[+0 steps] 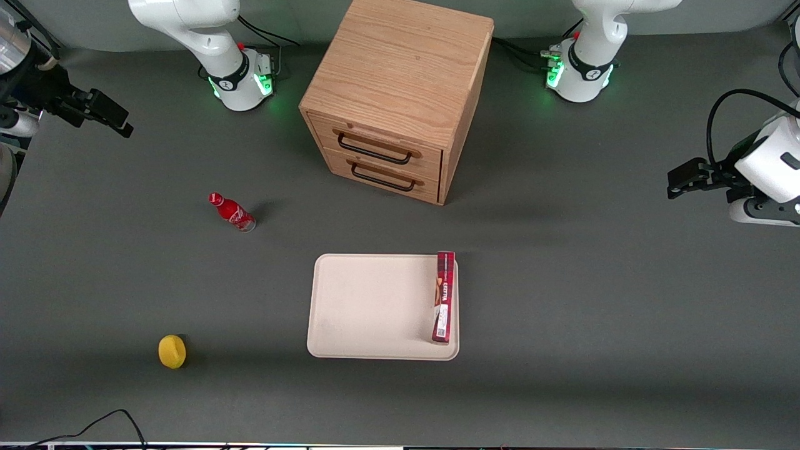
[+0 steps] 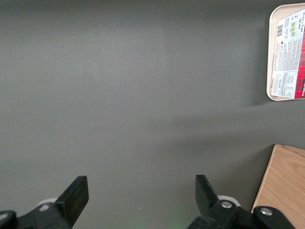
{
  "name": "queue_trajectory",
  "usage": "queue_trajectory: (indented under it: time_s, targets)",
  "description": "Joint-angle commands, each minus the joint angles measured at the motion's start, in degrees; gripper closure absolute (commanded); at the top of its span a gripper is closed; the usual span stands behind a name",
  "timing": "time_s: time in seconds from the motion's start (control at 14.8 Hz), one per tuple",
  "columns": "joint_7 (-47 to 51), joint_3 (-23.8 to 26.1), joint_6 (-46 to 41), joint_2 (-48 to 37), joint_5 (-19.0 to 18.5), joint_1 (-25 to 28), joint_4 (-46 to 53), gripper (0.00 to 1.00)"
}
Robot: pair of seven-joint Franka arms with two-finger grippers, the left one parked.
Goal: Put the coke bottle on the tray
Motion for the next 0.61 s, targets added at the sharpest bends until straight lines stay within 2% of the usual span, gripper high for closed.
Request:
queue_trajectory:
  time_s: [0.0,0.27,0.41,0.54]
  targets:
    - [1.0,0.1,-3.7,2.6,1.1,-0.1,4.1,0.0]
    - [0.2,0.4,-4.4,2.7,1.5,0.3,1.9,0.0]
    - [0.2,0.4,1.6,2.2,2.7,0.1,-5.2,0.0]
    - [0.2,0.8,11.6,0.4,3.0,0.3,-15.0,0.0]
